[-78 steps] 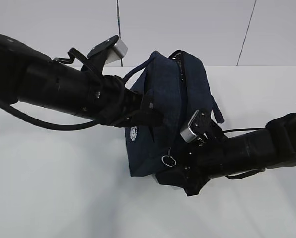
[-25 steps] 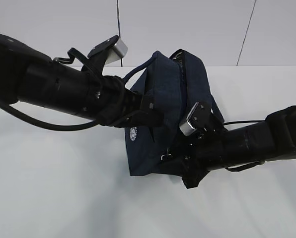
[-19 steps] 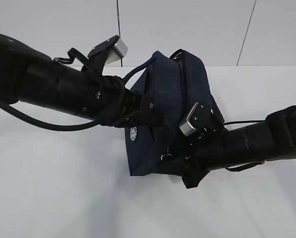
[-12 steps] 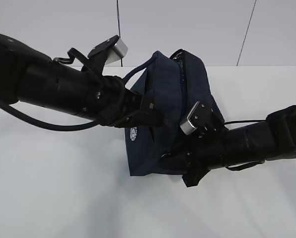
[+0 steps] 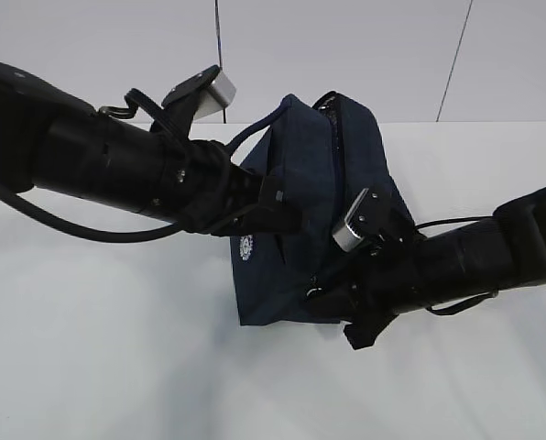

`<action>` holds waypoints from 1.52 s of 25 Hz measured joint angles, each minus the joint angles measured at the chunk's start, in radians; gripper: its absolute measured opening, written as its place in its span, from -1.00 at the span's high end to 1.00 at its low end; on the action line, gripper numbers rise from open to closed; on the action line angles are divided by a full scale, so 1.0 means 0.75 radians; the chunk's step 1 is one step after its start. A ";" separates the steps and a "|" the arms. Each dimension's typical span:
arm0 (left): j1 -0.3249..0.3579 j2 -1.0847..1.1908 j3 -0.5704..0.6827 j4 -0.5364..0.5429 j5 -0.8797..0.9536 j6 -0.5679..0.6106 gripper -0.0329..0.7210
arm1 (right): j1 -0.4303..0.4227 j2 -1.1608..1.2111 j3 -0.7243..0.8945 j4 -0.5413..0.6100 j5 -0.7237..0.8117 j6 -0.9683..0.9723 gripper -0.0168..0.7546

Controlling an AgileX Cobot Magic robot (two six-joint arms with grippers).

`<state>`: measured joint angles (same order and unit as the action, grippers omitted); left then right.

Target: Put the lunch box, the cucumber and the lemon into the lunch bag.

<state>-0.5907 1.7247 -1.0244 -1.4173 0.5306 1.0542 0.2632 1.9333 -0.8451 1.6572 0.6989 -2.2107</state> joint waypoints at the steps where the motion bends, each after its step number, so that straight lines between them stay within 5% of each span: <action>1: 0.000 0.000 0.000 0.002 0.000 0.000 0.93 | 0.000 -0.016 0.000 -0.052 -0.003 0.045 0.96; 7: 0.000 0.000 0.000 0.002 0.000 0.000 0.93 | 0.000 -0.127 0.000 -0.370 -0.005 0.338 0.96; 16: 0.000 0.000 0.000 0.005 0.001 0.000 0.93 | 0.000 -0.183 -0.004 -0.471 0.031 0.527 0.96; 22: 0.000 0.000 0.000 0.009 -0.002 0.000 0.93 | 0.000 -0.234 -0.103 -0.674 0.057 0.916 0.96; 33: 0.000 0.000 0.000 0.009 -0.004 0.000 0.93 | 0.000 -0.236 -0.369 -1.119 0.343 1.471 0.96; 38: 0.000 0.000 0.000 0.027 -0.010 0.000 0.93 | 0.000 -0.236 -0.473 -1.209 0.429 1.594 0.96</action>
<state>-0.5907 1.7247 -1.0244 -1.3969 0.5234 1.0542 0.2632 1.7562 -1.2002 0.7501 1.0209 -1.0152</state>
